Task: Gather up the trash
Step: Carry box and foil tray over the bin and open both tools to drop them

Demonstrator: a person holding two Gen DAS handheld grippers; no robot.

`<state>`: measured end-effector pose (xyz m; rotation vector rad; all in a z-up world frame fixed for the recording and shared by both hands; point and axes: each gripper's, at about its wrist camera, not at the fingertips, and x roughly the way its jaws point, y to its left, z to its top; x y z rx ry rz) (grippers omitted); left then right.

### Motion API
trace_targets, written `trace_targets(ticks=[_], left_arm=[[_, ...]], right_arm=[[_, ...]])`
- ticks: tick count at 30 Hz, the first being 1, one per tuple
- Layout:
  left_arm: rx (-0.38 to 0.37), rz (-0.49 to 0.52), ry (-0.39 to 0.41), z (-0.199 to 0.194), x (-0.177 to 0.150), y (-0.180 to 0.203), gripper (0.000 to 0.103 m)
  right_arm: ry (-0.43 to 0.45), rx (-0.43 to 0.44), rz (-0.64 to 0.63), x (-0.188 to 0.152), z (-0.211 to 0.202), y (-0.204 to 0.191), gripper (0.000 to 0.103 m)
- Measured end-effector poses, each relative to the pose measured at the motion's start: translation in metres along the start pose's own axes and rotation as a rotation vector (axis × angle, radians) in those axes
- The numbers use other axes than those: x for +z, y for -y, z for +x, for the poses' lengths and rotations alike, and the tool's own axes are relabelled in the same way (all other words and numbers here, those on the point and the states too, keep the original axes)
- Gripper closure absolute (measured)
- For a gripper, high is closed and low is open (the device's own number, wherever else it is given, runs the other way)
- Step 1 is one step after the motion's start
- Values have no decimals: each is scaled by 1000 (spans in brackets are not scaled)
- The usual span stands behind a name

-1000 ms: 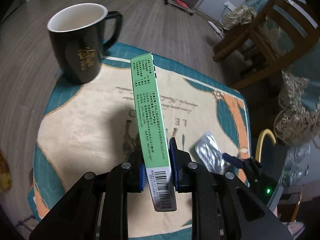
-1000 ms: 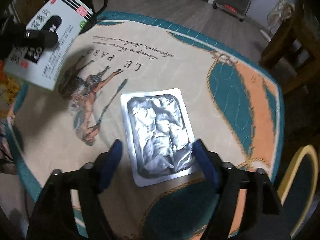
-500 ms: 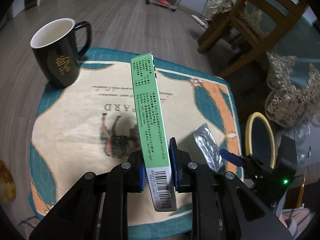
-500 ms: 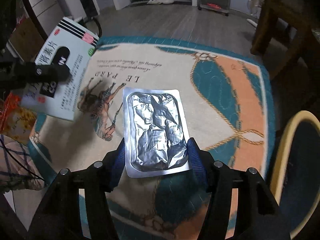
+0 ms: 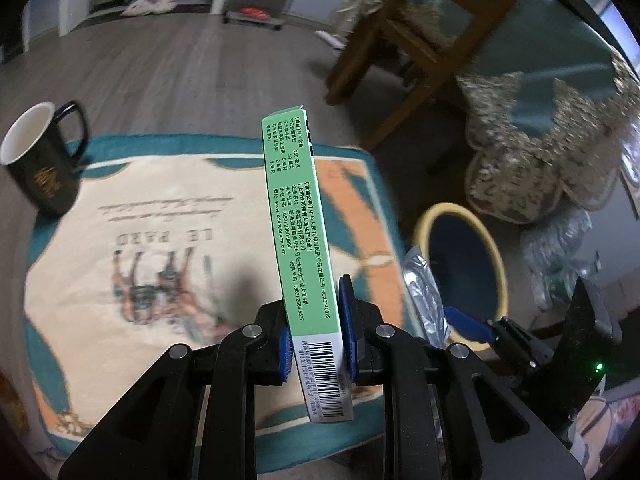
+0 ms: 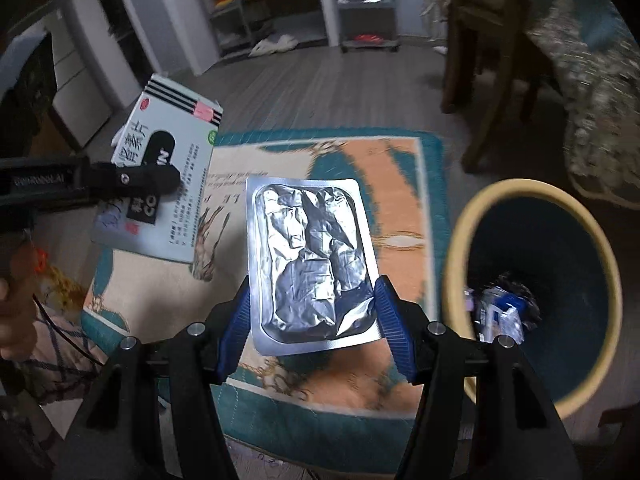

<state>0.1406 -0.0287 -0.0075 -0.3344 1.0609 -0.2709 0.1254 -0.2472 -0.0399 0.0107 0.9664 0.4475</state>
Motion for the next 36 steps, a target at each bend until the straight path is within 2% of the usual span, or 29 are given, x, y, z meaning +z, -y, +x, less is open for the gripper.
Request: trace_targets(ticks=[7, 17, 21, 27, 36], left_arm=[[-84, 64, 2, 7, -2, 43, 82], [-167, 148, -23, 23, -9, 90, 82], [-192, 171, -37, 33, -11, 105, 82], [-213, 187, -63, 50, -12, 120, 82], [-220, 181, -82, 69, -9, 124, 82]], right_arm=[[93, -23, 152, -10, -38, 41, 44], [168, -104, 350, -27, -58, 98, 44], [153, -139, 413, -34, -56, 117, 44], [82, -178, 503, -48, -37, 142, 44], [29, -206, 574, -57, -18, 163, 43]])
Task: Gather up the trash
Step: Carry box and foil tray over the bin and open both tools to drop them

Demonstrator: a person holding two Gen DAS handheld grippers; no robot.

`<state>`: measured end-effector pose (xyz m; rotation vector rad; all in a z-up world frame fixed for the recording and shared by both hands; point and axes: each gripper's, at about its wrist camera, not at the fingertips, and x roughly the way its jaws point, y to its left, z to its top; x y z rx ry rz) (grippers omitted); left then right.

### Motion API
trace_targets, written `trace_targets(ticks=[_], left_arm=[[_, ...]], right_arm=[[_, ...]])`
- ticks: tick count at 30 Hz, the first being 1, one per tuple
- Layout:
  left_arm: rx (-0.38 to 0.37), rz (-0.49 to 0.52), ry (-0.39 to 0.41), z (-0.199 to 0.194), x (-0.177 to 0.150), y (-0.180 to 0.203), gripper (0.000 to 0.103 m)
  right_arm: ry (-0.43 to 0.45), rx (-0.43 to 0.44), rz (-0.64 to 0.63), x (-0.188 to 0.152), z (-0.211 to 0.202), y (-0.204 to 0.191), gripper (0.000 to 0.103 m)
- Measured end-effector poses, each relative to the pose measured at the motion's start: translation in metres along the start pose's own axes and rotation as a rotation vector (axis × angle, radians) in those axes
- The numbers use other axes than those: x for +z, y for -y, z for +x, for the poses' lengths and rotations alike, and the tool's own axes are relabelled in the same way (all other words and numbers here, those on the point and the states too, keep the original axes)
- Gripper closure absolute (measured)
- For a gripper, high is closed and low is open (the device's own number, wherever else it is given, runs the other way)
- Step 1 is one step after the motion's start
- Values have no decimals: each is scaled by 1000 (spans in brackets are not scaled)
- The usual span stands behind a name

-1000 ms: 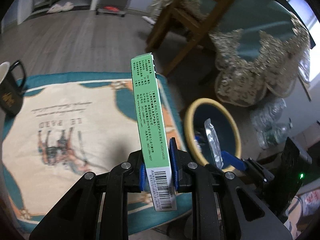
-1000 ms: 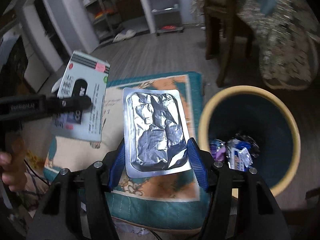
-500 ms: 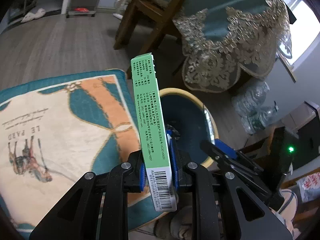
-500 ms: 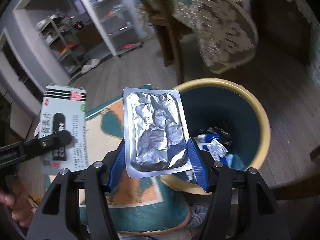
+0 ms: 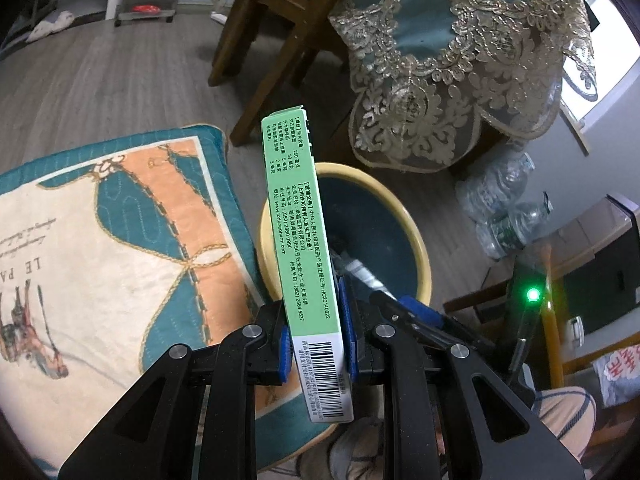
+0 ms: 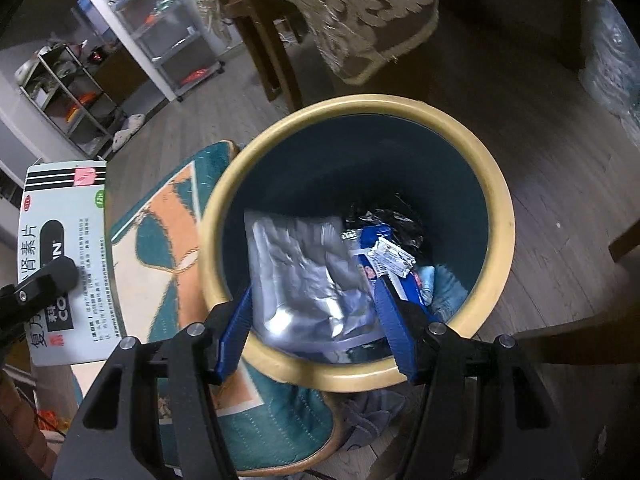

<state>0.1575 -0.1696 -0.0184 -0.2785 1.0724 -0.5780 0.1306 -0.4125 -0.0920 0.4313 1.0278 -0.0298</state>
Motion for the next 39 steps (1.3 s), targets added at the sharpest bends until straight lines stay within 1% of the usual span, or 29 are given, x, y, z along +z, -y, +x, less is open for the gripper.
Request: trace_targets(ticks=[4, 6, 12, 16, 21, 22, 23, 24, 25, 26, 29, 33, 37, 39], left_arm=[[-10, -5, -4, 11, 5, -2, 82], [-14, -7, -6, 18, 8, 0, 82], [-35, 6, -15, 39, 14, 8, 82], [-54, 21, -27, 58, 16, 17, 81], [-72, 4, -44, 77, 16, 19, 80], [-78, 2, -51, 80, 15, 19, 75], [-81, 1, -54, 83, 15, 20, 64], [-80, -4, -55, 85, 15, 20, 56], [-83, -10, -53, 85, 14, 19, 42], [-87, -18, -48, 85, 14, 19, 36], [-78, -25, -43, 83, 15, 16, 32], [-69, -41, -24, 71, 20, 9, 28], [-51, -23, 10, 50, 24, 7, 26], [-30, 6, 38, 36, 25, 10, 24]], right_arm=[[-5, 1, 18, -2, 1, 3, 39], [10, 7, 23, 0, -3, 4, 36], [95, -6, 75, 6, -22, 13, 31], [155, -16, 141, 9, -34, 26, 28], [209, -27, 236, 12, -46, 46, 23], [208, -27, 242, 13, -47, 48, 22], [208, -26, 244, 14, -46, 48, 22], [207, -28, 242, 14, -46, 48, 21], [208, -31, 240, 14, -46, 48, 21], [207, -34, 238, 15, -45, 47, 20], [210, -38, 238, 16, -44, 46, 19], [214, -46, 231, 15, -48, 44, 18], [219, -55, 221, 13, -59, 44, 18], [233, -60, 210, 13, -69, 42, 17]])
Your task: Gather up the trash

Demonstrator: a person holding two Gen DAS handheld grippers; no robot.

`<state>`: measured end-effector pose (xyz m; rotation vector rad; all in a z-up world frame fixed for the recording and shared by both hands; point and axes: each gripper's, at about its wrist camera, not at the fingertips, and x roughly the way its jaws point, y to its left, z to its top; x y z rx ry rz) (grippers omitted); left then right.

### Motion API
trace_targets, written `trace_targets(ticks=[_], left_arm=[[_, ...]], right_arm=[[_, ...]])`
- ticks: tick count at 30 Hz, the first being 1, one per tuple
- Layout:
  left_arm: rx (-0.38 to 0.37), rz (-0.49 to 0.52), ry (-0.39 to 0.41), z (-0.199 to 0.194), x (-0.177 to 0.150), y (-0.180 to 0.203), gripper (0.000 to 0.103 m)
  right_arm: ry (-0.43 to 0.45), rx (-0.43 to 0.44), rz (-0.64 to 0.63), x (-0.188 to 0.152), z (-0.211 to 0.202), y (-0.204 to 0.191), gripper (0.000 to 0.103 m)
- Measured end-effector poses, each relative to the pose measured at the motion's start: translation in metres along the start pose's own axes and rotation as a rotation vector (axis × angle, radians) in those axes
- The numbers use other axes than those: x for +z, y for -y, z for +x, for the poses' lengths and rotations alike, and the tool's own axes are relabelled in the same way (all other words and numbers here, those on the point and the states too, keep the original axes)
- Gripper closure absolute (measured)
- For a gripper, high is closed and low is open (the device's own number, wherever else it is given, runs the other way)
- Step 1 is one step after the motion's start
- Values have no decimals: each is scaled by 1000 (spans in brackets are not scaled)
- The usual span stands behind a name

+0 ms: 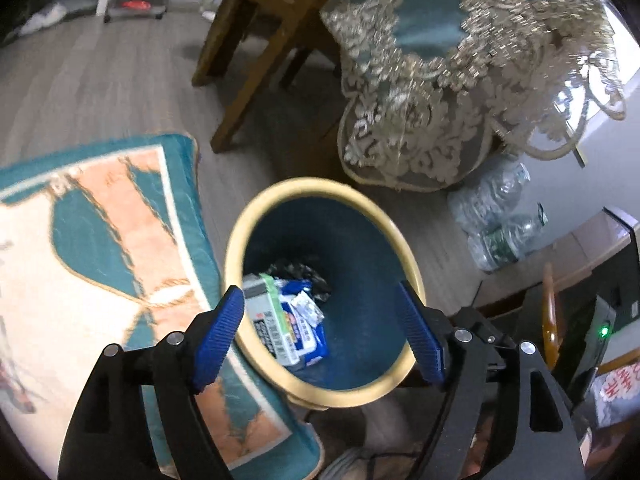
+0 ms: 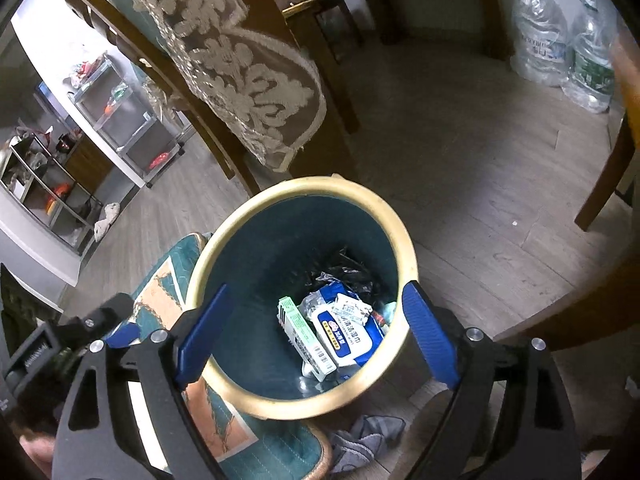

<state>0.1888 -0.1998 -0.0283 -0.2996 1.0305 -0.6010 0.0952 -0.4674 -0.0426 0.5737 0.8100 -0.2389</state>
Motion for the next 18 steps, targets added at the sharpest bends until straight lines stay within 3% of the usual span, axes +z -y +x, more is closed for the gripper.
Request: trace_targets(ticks=[8, 18], left_arm=[[111, 146, 119, -54, -3, 23, 9], [204, 285, 195, -102, -32, 48, 5]], right_arm=[[45, 16, -116, -7, -50, -20, 7], [83, -18, -243, -42, -98, -34, 6]])
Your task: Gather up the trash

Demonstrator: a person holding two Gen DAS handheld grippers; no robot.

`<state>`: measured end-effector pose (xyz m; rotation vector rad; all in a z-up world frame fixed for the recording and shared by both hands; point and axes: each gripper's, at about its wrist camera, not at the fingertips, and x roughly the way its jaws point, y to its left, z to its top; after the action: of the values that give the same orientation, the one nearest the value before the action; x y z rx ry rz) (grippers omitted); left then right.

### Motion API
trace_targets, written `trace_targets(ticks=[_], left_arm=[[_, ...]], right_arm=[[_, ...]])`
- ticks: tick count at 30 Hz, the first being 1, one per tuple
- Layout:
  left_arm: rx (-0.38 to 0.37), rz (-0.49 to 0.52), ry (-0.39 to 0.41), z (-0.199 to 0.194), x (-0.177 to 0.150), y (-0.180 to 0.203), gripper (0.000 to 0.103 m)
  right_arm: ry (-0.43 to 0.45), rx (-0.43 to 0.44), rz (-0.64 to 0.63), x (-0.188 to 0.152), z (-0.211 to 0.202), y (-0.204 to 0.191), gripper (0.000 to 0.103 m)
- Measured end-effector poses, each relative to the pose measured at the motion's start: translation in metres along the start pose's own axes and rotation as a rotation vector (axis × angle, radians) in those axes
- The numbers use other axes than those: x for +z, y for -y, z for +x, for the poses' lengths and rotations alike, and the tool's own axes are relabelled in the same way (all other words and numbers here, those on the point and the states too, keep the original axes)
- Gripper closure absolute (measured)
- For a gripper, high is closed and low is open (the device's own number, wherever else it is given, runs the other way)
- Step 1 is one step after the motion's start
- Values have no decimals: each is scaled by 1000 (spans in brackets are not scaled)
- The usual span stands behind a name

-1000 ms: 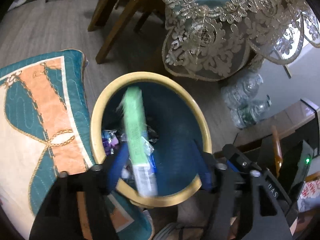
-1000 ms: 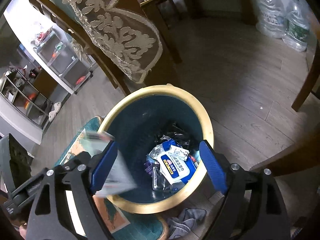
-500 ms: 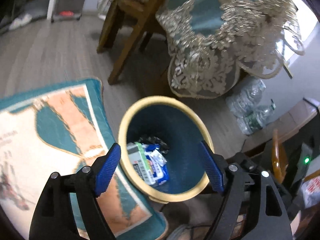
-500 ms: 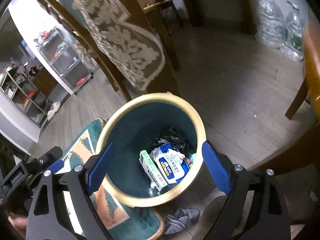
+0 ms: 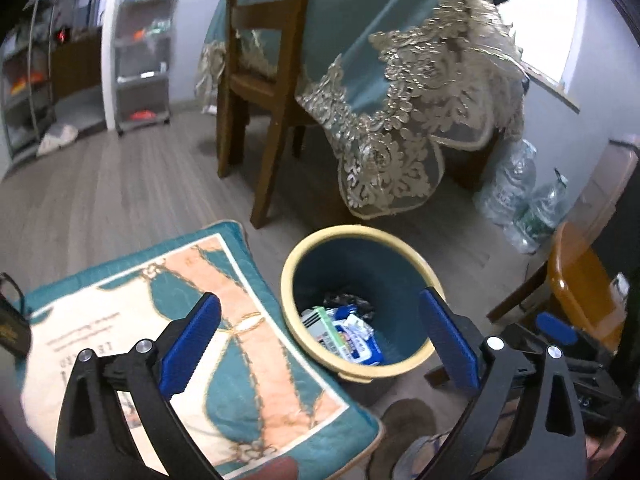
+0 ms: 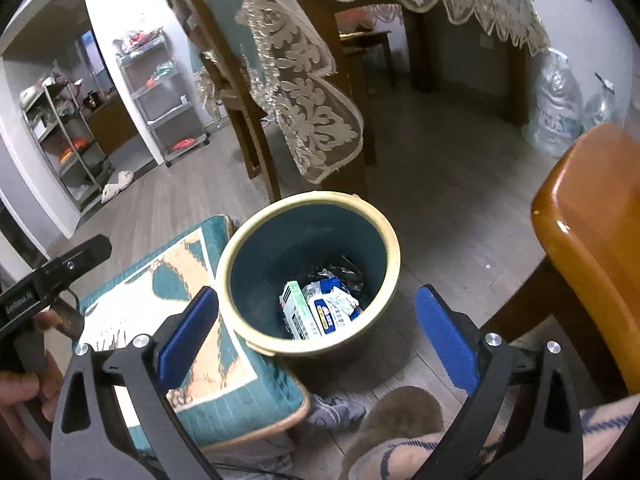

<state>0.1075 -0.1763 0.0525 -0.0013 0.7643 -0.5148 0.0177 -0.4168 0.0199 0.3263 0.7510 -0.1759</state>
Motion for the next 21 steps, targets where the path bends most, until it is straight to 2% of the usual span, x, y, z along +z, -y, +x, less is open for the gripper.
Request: trace_targets(ticks=[6, 11, 15, 21], left_arm=[[59, 93, 28, -20, -20, 13, 5], [77, 66, 11, -29, -36, 5, 5], [65, 57, 5, -31, -44, 4, 5], [54, 78, -5, -27, -48, 11, 5]], right_arm=[[84, -32, -90, -21, -28, -11, 6], [150, -31, -136, -36, -45, -17, 6], [166, -13, -158, -37, -47, -19, 6], [142, 2, -135, -37, -39, -16, 6]])
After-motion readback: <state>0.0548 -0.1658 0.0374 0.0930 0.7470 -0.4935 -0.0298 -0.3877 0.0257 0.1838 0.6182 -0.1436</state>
